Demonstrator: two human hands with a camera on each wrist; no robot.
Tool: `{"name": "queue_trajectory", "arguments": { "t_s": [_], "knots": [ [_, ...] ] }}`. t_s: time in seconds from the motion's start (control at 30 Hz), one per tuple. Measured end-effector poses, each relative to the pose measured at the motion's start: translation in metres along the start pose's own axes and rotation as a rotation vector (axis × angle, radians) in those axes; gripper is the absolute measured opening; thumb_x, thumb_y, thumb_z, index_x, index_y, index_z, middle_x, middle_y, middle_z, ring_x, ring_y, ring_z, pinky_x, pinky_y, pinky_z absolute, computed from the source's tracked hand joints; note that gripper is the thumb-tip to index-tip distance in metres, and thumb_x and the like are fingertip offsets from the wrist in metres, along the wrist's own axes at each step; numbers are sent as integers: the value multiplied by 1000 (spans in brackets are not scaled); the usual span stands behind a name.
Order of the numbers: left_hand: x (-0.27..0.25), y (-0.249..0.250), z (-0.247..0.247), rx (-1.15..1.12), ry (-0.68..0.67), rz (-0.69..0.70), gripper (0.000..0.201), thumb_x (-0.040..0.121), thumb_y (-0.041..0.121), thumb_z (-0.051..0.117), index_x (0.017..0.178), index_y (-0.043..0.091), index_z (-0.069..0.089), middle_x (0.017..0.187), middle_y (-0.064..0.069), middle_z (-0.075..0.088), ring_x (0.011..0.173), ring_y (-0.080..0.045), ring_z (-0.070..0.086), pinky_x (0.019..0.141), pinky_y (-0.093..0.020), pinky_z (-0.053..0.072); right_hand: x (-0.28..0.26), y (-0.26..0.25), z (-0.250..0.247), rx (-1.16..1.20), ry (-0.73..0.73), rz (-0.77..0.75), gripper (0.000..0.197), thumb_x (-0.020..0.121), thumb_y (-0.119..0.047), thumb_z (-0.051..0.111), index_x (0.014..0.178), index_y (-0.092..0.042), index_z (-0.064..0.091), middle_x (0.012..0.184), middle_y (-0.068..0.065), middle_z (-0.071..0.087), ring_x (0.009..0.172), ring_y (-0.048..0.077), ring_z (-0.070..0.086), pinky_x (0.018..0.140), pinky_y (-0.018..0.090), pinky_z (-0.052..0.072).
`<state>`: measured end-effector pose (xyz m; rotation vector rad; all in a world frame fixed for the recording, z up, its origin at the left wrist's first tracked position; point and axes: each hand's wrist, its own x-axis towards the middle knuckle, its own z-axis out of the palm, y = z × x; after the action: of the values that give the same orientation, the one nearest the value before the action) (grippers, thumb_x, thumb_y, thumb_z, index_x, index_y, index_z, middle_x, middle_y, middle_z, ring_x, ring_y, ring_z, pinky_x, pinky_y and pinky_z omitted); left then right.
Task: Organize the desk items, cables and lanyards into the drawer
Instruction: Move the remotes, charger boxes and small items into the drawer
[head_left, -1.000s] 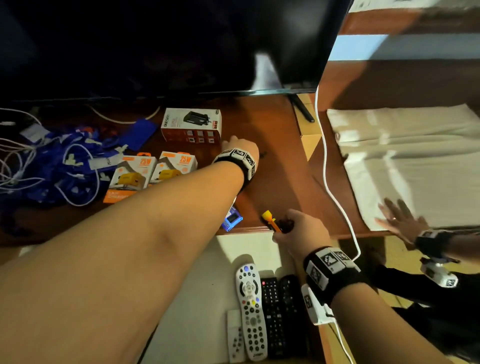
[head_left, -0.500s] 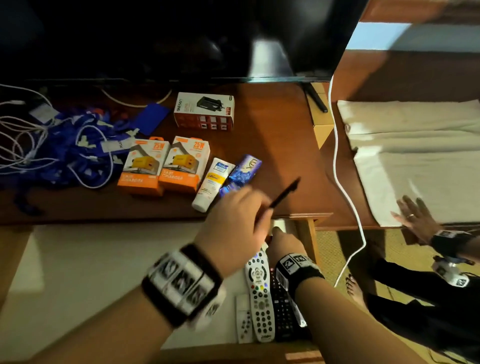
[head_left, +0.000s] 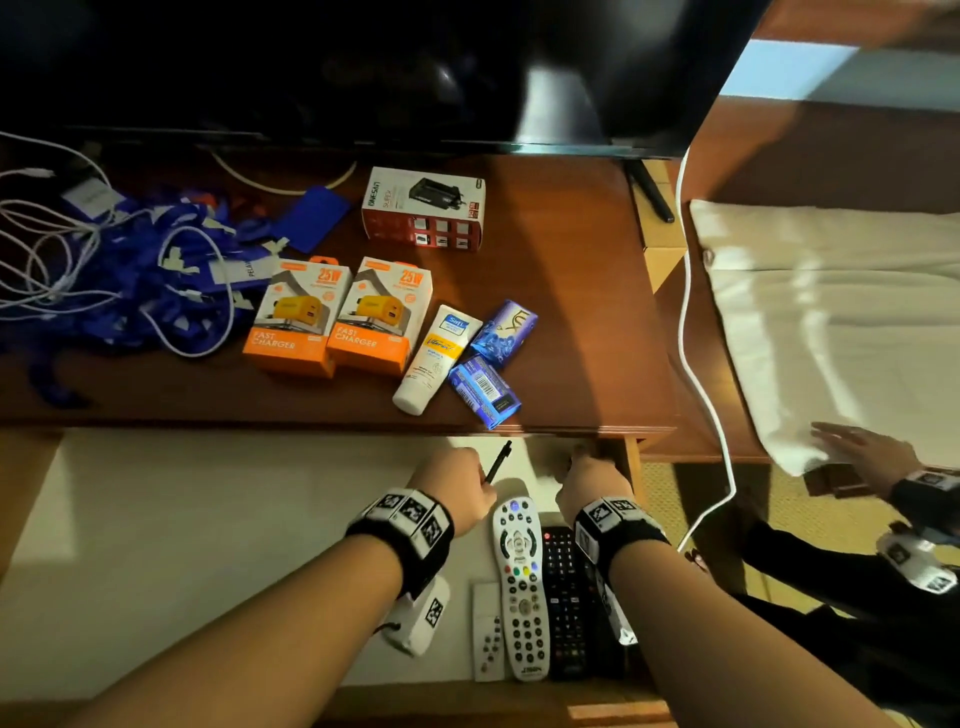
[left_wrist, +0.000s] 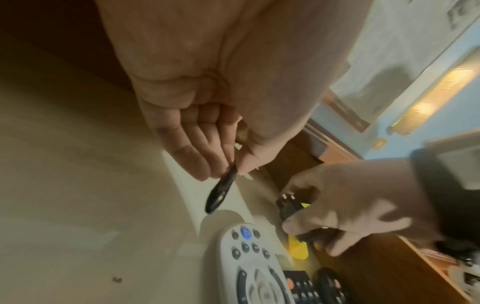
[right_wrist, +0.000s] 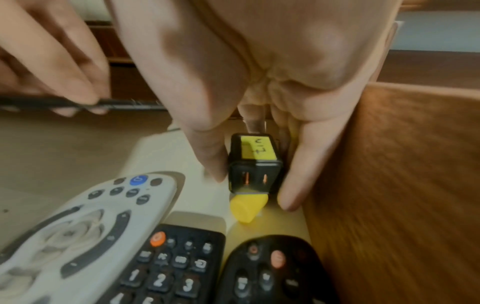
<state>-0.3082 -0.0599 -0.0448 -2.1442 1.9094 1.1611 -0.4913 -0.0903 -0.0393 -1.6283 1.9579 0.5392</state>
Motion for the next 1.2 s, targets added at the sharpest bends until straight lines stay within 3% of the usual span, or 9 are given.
{"name": "queue_trajectory", "arguments": {
  "t_s": [0.13, 0.37, 0.47, 0.6, 0.73, 0.9, 1.03, 1.1, 1.2],
  "knots": [
    [28, 17, 8, 40, -39, -30, 22, 95, 29, 65, 85, 9, 66, 92, -8, 71, 95, -28, 70, 71, -30, 48, -1, 8, 7, 48, -34, 3, 33, 99, -19, 56, 130, -8, 50, 125, 17, 64, 111, 34, 66, 90, 39, 53],
    [48, 24, 30, 62, -44, -65, 20, 97, 27, 67, 109, 11, 63, 111, -10, 70, 105, -29, 67, 75, -30, 44, 2, 14, 15, 70, 8, -64, 38, 100, -33, 63, 125, -7, 49, 115, 13, 70, 107, 34, 69, 79, 36, 51],
    [51, 26, 32, 66, -56, -70, 17, 99, 29, 66, 97, 14, 59, 110, -10, 71, 105, -29, 68, 75, -30, 44, 6, 18, 17, 88, 26, -73, 36, 101, -33, 60, 122, -6, 52, 114, 12, 71, 106, 33, 70, 74, 33, 46],
    [58, 27, 34, 79, -86, -66, 18, 100, 28, 63, 101, 11, 64, 111, -11, 71, 105, -30, 68, 75, -30, 44, 7, 23, 19, 92, 3, -60, 23, 101, -28, 59, 110, -7, 60, 106, 10, 73, 101, 32, 71, 71, 31, 47],
    [67, 25, 36, 78, -109, -54, 14, 101, 27, 61, 93, 16, 56, 110, -12, 72, 100, -30, 68, 75, -32, 46, 3, 21, 18, 100, 33, -47, 17, 100, -17, 58, 113, -6, 56, 108, 12, 73, 102, 33, 71, 71, 32, 46],
    [79, 30, 41, 63, -107, -33, 22, 103, 28, 58, 115, 10, 62, 116, -15, 70, 104, -34, 68, 79, -34, 48, -12, 20, 0, 82, 62, -58, 18, 98, -5, 47, 114, -6, 56, 109, 14, 71, 104, 34, 69, 73, 33, 46],
    [86, 38, 48, 72, -138, -25, 33, 105, 33, 56, 124, 8, 63, 121, -13, 70, 110, -32, 68, 85, -33, 50, -23, 24, -12, 141, 69, -90, 21, 96, -8, 50, 112, -8, 64, 105, 12, 72, 99, 30, 68, 74, 29, 49],
    [88, 39, 54, 64, -127, -13, 34, 102, 35, 59, 126, 11, 63, 121, -12, 70, 108, -31, 68, 89, -35, 54, -29, 24, -19, 187, 65, -135, 17, 96, -13, 51, 104, -12, 67, 100, 9, 72, 88, 27, 66, 71, 27, 46],
    [88, 41, 57, 87, -67, 9, 33, 103, 39, 58, 120, 11, 62, 114, -12, 71, 101, -33, 68, 78, -33, 50, -41, 23, -34, 229, 98, -202, 17, 96, -24, 55, 82, -20, 62, 81, 1, 66, 73, 20, 60, 67, 30, 49]
  ]
}}
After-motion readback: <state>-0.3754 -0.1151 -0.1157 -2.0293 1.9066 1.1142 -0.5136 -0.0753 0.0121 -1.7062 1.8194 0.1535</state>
